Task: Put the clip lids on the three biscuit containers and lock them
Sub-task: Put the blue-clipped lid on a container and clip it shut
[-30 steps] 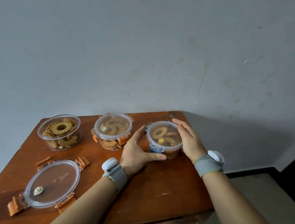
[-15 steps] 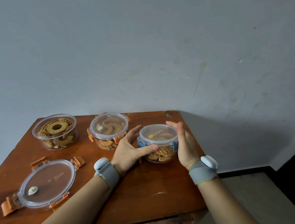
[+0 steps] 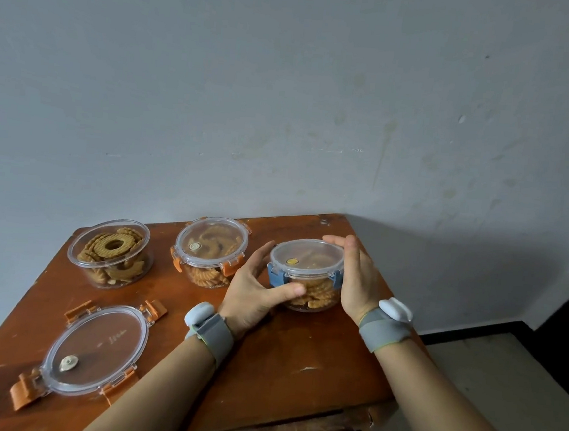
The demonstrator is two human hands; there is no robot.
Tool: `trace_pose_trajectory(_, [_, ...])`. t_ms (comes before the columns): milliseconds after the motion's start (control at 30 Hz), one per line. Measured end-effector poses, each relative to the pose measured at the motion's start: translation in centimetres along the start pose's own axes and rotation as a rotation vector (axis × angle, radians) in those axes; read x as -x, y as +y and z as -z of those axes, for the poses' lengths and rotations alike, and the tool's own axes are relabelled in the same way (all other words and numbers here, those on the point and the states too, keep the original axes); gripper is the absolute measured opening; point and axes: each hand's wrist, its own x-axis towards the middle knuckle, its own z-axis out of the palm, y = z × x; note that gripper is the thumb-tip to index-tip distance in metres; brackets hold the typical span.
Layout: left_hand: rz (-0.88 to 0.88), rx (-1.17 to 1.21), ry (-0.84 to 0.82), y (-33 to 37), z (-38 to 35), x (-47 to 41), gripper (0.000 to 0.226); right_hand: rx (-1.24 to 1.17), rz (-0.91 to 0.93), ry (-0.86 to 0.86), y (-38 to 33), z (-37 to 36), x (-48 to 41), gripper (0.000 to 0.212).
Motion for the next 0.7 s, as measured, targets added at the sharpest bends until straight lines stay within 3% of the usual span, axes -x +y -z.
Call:
trace_pose_trajectory(167, [-0.015, 0.075, -0.084, -0.3, 0.5, -0.3, 0.113, 0.037, -0.019, -0.041, 0.9, 0.9, 0.4, 0.041])
trace_pose_trajectory(333, [-0.05, -0.078, -0.011, -0.1, 0.1, -0.3, 0.11, 0.163, -0.099, 0.079, 0.9, 0.8, 0.2, 0.045])
trace_pose_trajectory(467, [-0.088, -0.257, 0.108, 0.3, -0.5, 0.4, 0.101, 0.192, -0.181, 0.076, 0.3, 0.8, 0.3, 0.049])
trace_pose_trajectory(533, [-0.16, -0.385, 0.198, 0.4, -0.8, 0.9, 0.083, 0.177, -0.198, 0.121, 0.2, 0.5, 0.6, 0.046])
trace_pose_trajectory(667, [-0.289, -0.505, 0.262, 0.9, -0.2, 2.2, 0.022, 0.122, -0.148, 0.308, -0.8, -0.1, 1.7, 0.034])
trace_pose_trajectory(700, [-0.304, -0.517, 0.276, 1.2, 0.4, 2.5, 0.018, 0.117, -0.101, 0.342, -1.1, -0.2, 1.9, 0.029])
